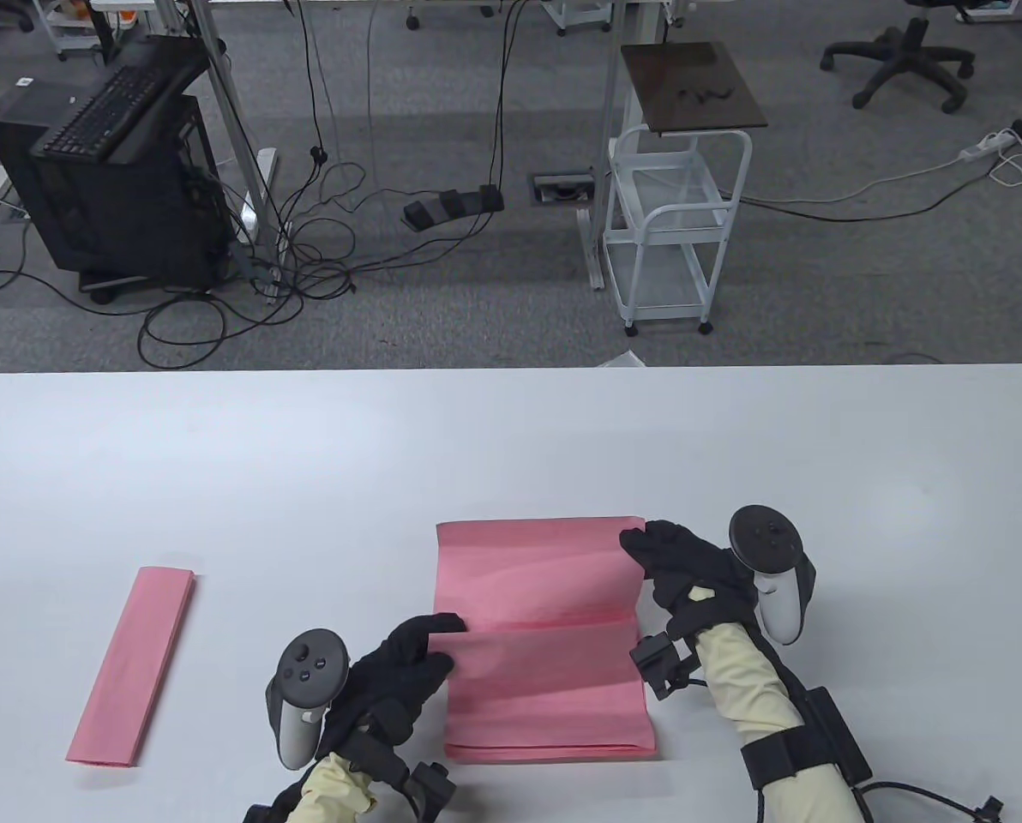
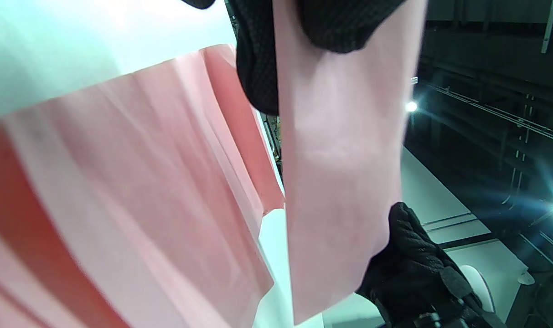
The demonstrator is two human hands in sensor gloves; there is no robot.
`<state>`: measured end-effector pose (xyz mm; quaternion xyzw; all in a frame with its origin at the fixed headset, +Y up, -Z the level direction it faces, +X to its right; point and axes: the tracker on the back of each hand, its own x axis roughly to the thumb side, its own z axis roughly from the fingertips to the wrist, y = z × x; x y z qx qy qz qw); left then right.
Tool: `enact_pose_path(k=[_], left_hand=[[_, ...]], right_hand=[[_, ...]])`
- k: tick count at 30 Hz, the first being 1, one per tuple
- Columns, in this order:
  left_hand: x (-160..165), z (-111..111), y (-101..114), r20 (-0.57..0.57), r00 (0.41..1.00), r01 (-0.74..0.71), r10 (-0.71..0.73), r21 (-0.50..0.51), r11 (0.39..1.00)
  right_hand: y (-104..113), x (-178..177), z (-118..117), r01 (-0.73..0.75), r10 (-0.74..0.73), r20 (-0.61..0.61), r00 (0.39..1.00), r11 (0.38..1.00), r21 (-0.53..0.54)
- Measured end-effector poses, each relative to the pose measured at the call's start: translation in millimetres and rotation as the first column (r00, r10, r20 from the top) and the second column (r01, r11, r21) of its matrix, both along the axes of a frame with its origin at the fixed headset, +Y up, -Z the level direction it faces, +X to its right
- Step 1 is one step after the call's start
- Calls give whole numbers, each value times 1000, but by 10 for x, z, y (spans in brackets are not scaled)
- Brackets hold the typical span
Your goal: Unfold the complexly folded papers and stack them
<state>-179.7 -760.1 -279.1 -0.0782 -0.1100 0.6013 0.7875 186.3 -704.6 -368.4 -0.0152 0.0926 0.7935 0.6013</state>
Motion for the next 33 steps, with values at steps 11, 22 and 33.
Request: enact_pose_path(k=[11, 22, 33], left_hand=[[35, 45, 135, 190, 888, 410, -419, 85, 908], [53, 29, 39, 129, 923, 358, -362, 52, 932], [103, 42, 11, 47, 895, 440, -444, 79, 895]], right_hand=[[87, 62, -143, 37, -42, 104, 994, 998, 44], [-48, 28, -115, 29, -34, 124, 992, 999, 38], [-99, 59, -117, 9, -13, 122, 992, 1000, 27]])
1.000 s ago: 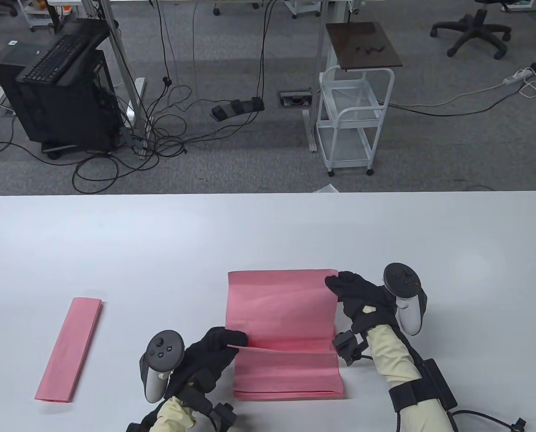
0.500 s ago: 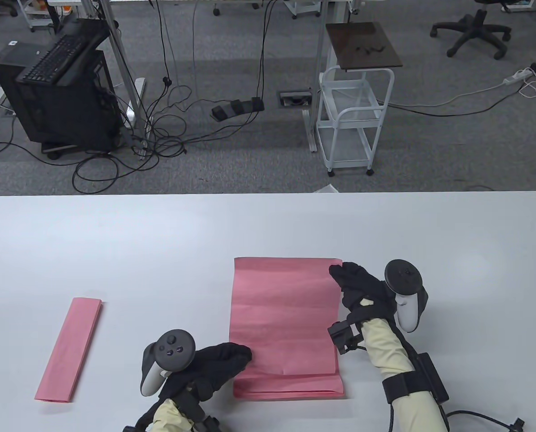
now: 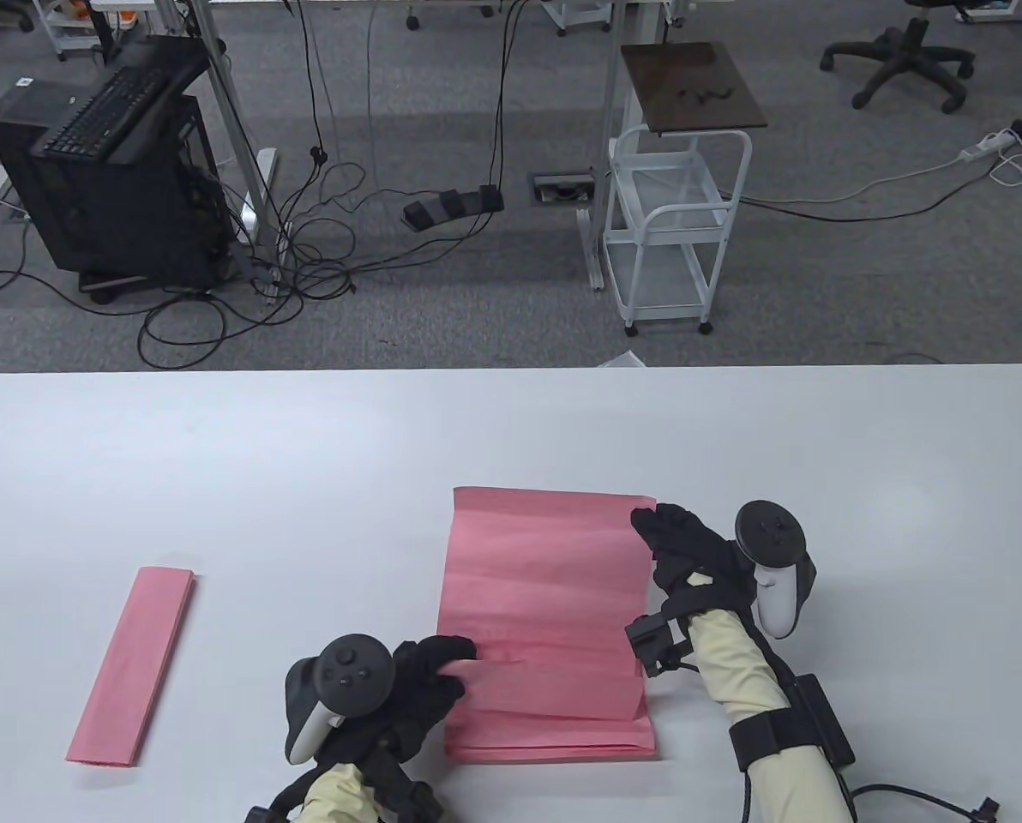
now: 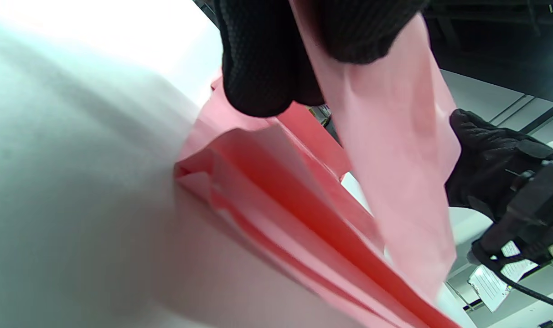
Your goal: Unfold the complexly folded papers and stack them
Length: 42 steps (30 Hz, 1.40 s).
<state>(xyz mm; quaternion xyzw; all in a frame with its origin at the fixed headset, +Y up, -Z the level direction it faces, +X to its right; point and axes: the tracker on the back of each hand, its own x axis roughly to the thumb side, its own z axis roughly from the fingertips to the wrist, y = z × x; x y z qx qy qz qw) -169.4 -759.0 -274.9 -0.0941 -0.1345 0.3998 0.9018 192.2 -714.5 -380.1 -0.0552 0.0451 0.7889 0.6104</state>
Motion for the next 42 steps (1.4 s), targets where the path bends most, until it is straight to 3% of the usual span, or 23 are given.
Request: enact_pose_path(k=[5, 8, 18, 24, 32, 36, 38, 40, 42], left_hand=[[25, 27, 16, 14, 999, 31, -31, 15, 999], [62, 27, 70, 127, 983, 123, -132, 78, 989], [112, -2, -128, 313, 940, 192, -139, -143, 971], [219, 5, -137, 270, 938, 256, -216, -121, 959], [429, 18, -348, 374, 850, 457, -371, -172, 873], [429, -4, -522, 429, 776, 588, -462, -226, 777], [422, -5, -521, 422, 783, 581, -457, -233, 780], [422, -7, -523, 426, 779, 587, -460, -238, 774], [418, -7, -528, 423, 779, 590, -463, -246, 769]], right_hand=[[-20, -12, -18, -14, 14, 9, 1000, 1000, -12], [-72, -36, -35, -45, 45, 11, 999, 999, -26], [-254, -107, -45, -79, 80, 8, 997, 995, -53], [-307, -84, -62, -74, 75, 17, 997, 995, -72], [-432, -90, -86, -59, 60, 2, 998, 992, -115], [-460, -102, -63, -30, 28, -21, 999, 992, -120], [-391, -144, -17, -108, 105, -50, 993, 993, -55], [-289, -274, 104, -245, 257, -154, 954, 965, 92], [-244, -516, 351, -417, 496, -306, 812, 862, 289]])
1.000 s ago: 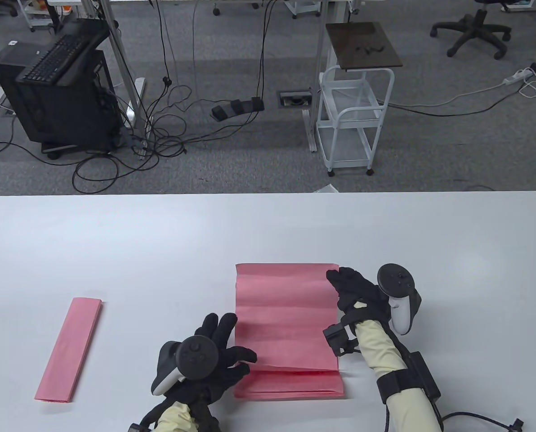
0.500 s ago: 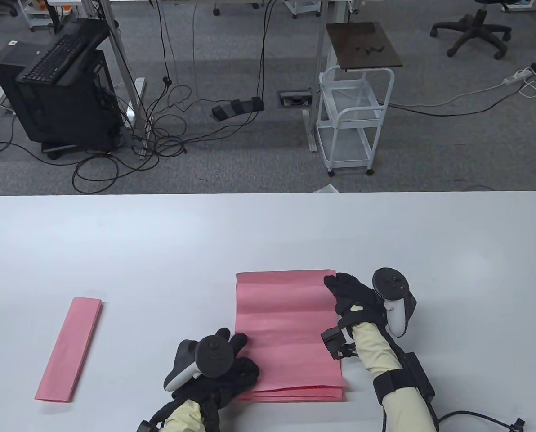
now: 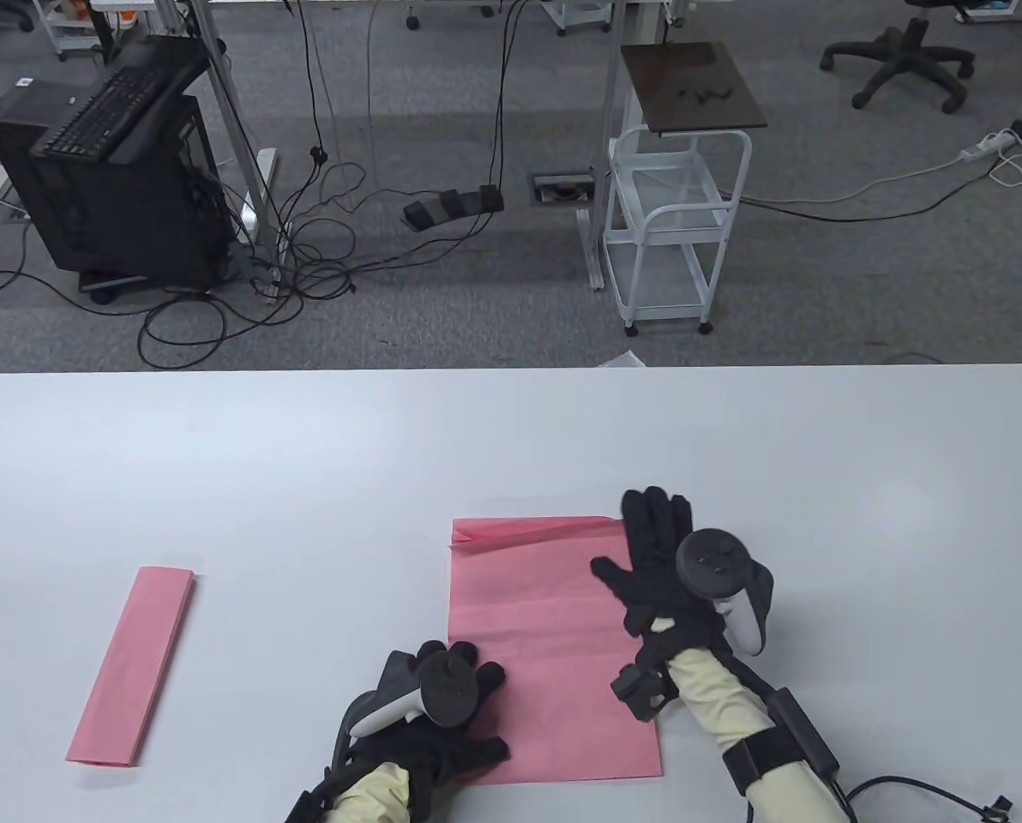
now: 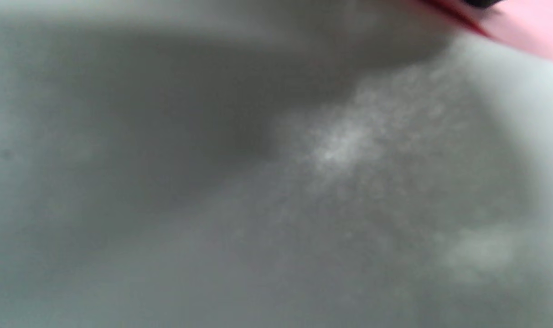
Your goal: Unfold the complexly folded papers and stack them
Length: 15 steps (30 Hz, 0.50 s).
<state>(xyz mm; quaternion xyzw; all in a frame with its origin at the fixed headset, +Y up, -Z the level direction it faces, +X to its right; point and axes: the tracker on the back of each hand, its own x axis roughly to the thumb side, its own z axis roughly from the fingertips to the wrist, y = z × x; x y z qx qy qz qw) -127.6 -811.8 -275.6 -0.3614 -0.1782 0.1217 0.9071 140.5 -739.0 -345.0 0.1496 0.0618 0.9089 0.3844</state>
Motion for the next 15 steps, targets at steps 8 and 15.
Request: enact_pose_path(k=[8, 15], left_hand=[[15, 17, -19, 7, 999, 48, -48, -12, 999], [-1, 19, -15, -19, 998, 56, -56, -17, 998]], right_hand=[[-583, -615, 648, -635, 491, -576, 654, 770, -65], [-636, -76, 546, -602, 423, -519, 742, 762, -238]])
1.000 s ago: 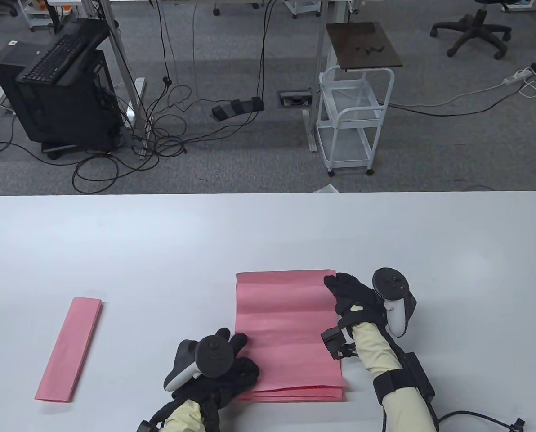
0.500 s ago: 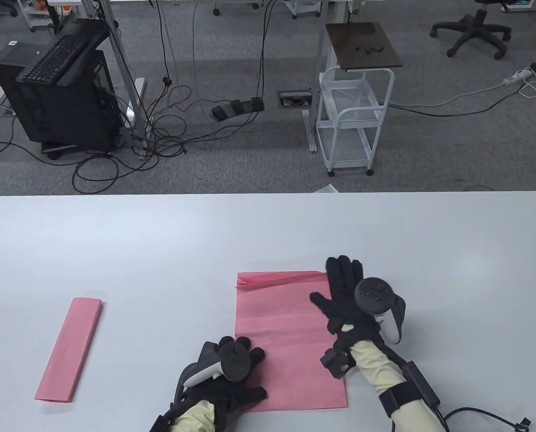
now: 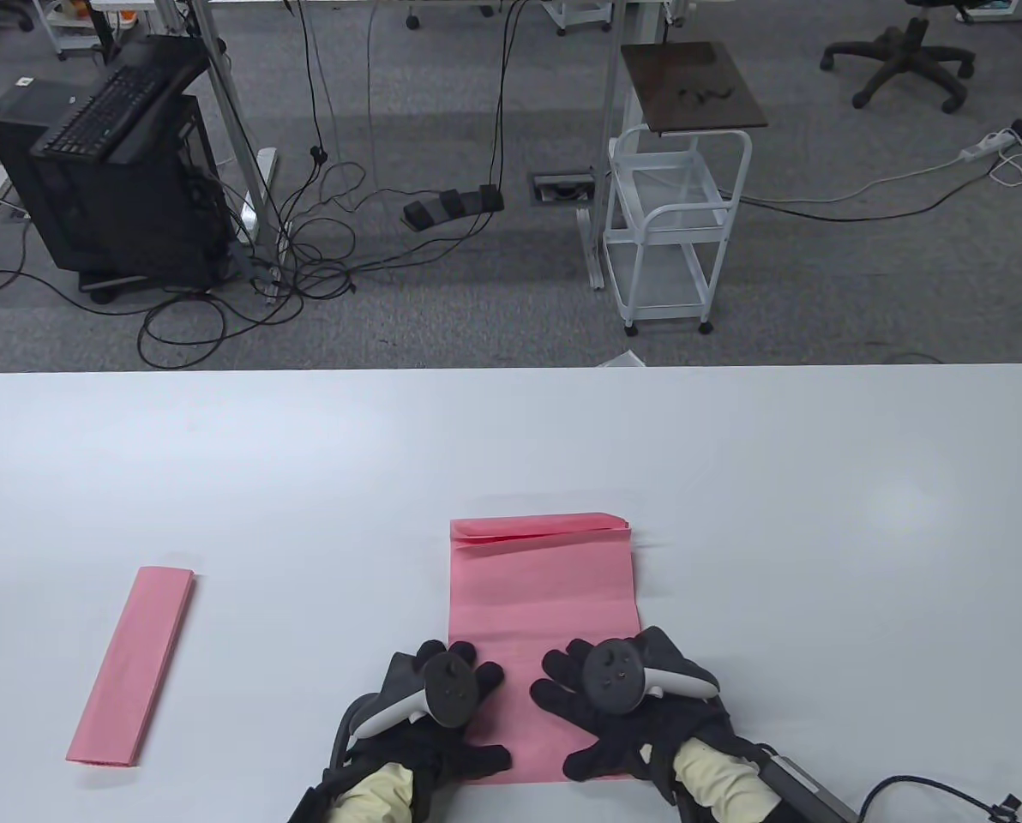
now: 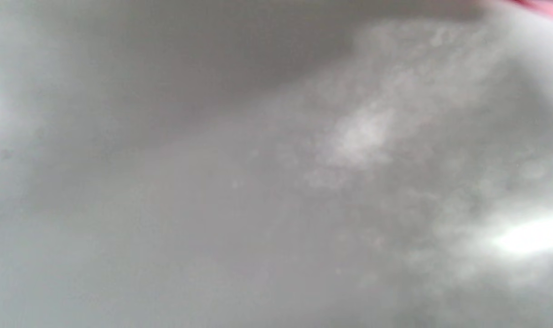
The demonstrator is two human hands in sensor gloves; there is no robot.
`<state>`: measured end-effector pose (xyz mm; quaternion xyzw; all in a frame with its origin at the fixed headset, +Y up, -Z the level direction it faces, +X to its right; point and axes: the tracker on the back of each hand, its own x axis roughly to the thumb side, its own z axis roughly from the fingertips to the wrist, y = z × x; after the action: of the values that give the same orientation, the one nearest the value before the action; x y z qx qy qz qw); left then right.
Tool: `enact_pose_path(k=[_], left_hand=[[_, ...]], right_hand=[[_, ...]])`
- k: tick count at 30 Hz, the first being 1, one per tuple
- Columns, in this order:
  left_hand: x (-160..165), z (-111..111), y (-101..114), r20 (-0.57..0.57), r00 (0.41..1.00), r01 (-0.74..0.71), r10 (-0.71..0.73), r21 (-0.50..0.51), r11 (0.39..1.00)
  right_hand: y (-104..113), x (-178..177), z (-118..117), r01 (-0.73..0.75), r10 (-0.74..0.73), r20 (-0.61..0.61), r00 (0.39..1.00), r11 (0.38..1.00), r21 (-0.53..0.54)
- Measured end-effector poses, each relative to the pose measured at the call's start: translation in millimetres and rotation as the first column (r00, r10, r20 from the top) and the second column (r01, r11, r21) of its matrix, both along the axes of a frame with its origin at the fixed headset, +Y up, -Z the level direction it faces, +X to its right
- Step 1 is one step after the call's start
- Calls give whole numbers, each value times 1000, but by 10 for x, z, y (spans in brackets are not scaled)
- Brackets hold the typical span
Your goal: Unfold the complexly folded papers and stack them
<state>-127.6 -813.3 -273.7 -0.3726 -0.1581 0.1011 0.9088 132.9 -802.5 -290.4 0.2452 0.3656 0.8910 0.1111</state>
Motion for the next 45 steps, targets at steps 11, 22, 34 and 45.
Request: enact_pose_path(k=[11, 22, 34, 45], left_hand=[[4, -6, -7, 9, 1000, -3, 4, -1, 1000], [9, -2, -5, 23, 1000, -1, 1, -11, 1000], [14, 2, -3, 32, 999, -3, 3, -11, 1000], [12, 7, -4, 33, 999, 2, -2, -10, 1000]], right_hand=[[224, 393, -7, 14, -27, 121, 992, 994, 111], [54, -407, -358, -24, 30, -52, 998, 993, 114], [16, 308, -831, 72, -81, 317, 945, 997, 39], [43, -460, -550, 32, -21, -91, 996, 993, 110]])
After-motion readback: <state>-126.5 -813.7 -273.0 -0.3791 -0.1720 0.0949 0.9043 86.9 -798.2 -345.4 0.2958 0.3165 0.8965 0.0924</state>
